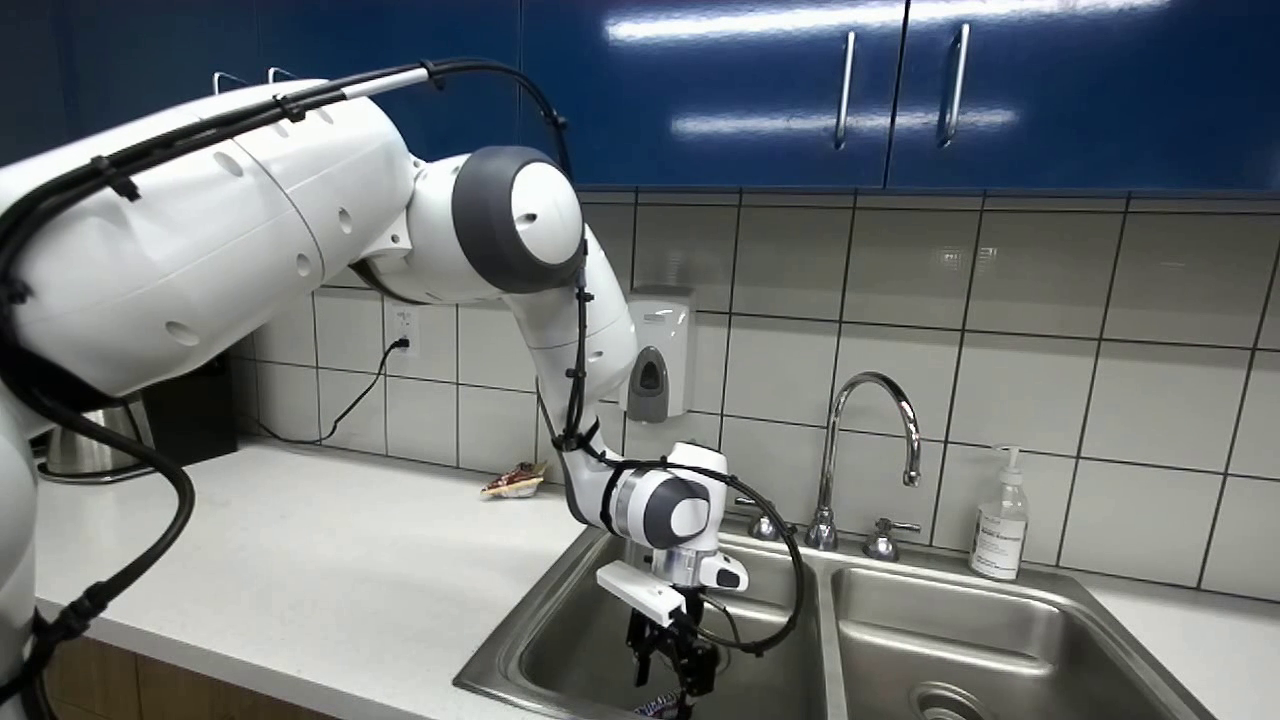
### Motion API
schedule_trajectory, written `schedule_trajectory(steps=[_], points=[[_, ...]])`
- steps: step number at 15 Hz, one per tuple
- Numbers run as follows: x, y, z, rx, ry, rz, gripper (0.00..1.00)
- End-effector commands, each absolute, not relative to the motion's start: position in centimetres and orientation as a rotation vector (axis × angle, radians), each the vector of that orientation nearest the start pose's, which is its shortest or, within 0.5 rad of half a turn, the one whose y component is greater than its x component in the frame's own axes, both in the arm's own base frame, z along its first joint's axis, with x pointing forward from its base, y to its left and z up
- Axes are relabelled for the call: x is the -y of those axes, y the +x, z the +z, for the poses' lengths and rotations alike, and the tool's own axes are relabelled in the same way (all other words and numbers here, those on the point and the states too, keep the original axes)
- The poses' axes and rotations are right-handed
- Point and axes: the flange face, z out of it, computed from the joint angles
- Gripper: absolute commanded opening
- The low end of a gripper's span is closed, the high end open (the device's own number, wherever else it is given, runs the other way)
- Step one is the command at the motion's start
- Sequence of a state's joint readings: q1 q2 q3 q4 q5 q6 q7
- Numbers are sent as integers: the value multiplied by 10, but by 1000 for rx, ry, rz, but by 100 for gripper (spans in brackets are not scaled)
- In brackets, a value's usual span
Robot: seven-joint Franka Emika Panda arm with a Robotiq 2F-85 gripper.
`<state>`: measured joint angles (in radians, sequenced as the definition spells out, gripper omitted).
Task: Put the candy bar into the sink
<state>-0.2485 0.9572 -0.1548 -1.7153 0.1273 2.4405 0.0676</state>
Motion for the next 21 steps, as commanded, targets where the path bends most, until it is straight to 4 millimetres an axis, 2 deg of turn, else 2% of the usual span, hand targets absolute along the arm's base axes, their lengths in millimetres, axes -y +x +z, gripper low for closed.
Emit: schedule_trajectory(steps=[1, 7, 10, 15, 21], points=[[245, 573, 45, -808, -3037, 304, 100], [243, 576, 83, -788, -3059, 250, 100], [237, 571, 99, -677, -3084, 268, 100], [216, 551, 125, -339, -3146, 324, 100], [180, 527, 169, -200, -3158, 304, 100]])
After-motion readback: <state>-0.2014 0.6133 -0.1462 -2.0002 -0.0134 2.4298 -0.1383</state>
